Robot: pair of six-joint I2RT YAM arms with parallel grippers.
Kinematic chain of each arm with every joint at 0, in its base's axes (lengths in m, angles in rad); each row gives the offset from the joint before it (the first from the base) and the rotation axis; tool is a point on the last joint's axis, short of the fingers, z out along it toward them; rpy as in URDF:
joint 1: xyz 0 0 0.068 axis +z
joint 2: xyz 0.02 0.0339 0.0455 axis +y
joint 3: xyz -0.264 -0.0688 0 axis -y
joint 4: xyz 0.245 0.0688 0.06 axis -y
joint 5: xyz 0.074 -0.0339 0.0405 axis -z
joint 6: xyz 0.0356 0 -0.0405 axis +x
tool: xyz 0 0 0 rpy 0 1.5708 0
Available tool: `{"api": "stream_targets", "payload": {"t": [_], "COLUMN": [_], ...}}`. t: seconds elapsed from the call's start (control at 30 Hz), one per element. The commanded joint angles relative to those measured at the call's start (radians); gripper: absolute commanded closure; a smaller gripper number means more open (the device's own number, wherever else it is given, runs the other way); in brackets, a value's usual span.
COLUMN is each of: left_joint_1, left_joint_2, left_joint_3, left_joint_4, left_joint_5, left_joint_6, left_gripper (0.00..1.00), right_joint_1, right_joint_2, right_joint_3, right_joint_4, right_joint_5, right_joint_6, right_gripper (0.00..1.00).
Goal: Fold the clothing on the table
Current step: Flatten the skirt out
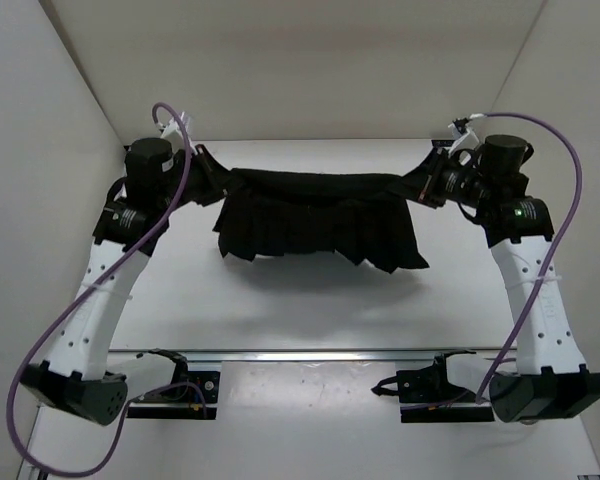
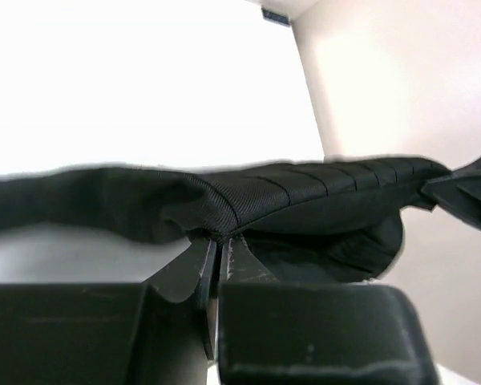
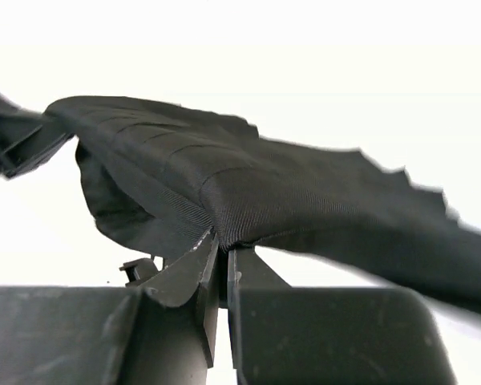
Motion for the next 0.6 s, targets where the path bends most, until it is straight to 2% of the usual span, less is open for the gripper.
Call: {"api": "stream_targets", "payload": {"t": [0.0,0.07,0.23,0.33,0.4,0.47,0.53,0.57], "left_joint_1": [0.091,0.116,0.179,0.206,0.211,0.196,0.177,0.173], "left_joint_2": [0.13,0.207,0.42,0.428,0.402,0.371,0.302,0.276], "left_joint_3": [0.049,0.102,0.47,0.519,0.482,0.422,0.316,0.216], "left_joint_4": [0.068,0.116,0.096,0.105,0.113,0.125,0.139,0.162], "left_joint_5": [0.098,0.136,0.175,0.193,0.212,0.209,0.21,0.212], "left_joint_6": [0.006,-0.019,-0.009,-0.031,-0.032,-0.022,-0.018,-0.023], "left_gripper": [1.0,1.0,1.0,1.0,1.0,1.0,0.99,0.99], "right_joint_1": [0.021,0.045,0.015,-0.021,-0.028,-0.022,-0.01,0.001], "right_joint_2": [0.129,0.288,0.571,0.647,0.606,0.541,0.457,0.388], "right_joint_3": [0.106,0.26,0.853,1.001,0.926,0.784,0.536,0.377], "right_joint_4": [0.068,0.041,-0.081,-0.099,-0.084,-0.07,-0.044,-0.008], "right_joint_5": [-0.035,0.0,-0.018,-0.073,-0.08,-0.041,-0.01,0.011], "right_joint_6": [-0.021,-0.051,-0.054,-0.011,-0.02,-0.064,-0.103,-0.106], "right_gripper": [1.0,1.0,1.0,1.0,1.0,1.0,1.0,1.0]}}
